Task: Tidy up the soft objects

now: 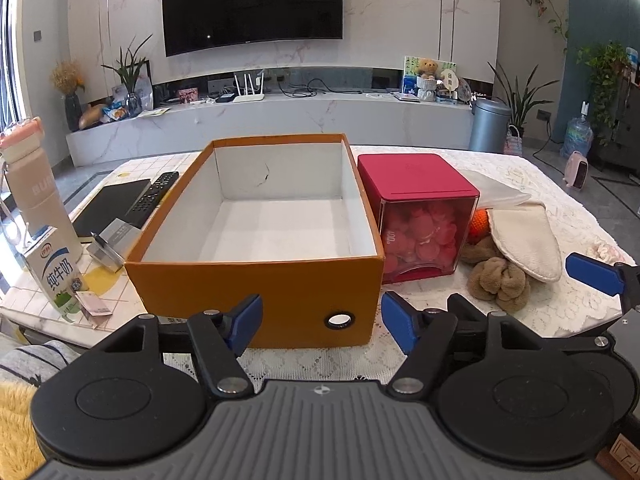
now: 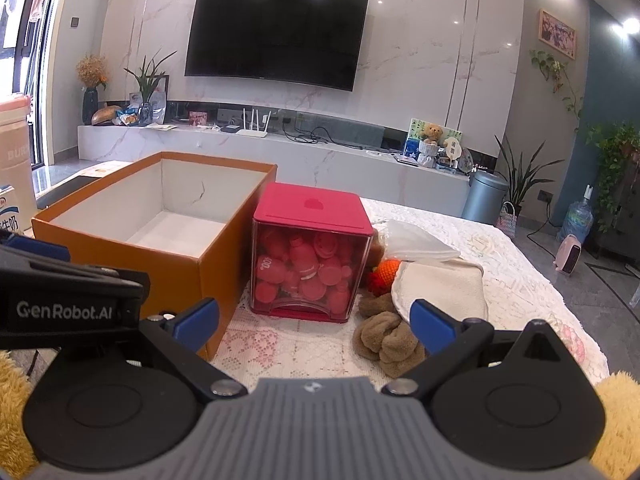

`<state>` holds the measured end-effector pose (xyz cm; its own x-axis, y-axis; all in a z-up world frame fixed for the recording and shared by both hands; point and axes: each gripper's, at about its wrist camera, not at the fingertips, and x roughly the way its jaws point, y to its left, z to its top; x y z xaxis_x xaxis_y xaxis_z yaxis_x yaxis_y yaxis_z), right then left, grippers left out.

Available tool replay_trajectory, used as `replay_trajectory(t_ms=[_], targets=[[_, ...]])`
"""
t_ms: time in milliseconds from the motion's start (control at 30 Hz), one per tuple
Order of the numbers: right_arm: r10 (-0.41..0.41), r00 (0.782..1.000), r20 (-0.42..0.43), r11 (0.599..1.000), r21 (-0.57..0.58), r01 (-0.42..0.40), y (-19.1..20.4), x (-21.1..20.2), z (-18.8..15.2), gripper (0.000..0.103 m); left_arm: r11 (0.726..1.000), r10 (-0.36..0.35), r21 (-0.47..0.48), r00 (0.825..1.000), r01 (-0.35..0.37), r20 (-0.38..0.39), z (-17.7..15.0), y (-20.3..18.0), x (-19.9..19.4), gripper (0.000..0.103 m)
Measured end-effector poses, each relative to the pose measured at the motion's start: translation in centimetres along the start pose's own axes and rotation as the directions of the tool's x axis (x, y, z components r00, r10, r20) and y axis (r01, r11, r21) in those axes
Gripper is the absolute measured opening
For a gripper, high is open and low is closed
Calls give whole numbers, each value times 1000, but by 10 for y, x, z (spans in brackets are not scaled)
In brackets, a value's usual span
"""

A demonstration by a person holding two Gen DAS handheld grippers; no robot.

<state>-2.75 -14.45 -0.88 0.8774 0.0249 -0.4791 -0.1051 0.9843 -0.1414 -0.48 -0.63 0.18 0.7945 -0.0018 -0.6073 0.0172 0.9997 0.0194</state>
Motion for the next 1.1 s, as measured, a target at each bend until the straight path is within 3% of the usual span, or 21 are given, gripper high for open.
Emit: replay_trajectory(t_ms=[133,300,500,600,1100], targets=[[6,1000,-19,1000,20,-5,-3,2,1,100,999,-24,-26,1000,24,-3,0,2,3,79],[16,1000,-27,999,41,-15,-6,3,1,100,1000,-15,9,999,15,36,-1,-5,-2,71],[25,999,-37,998,63,-23,-9,4,1,100,1000,-7,26,998,5,66,-1,-10,-4,70],[27,999,-41,997,71,-24,-10,5,1,100,1000,-4,22,998,2,60,0,-12,-3,60],[40,998,-46,997,68,-37,-10,6,-1,100,1000,6,9,1000,-6,31,-1,-8,-1,57]])
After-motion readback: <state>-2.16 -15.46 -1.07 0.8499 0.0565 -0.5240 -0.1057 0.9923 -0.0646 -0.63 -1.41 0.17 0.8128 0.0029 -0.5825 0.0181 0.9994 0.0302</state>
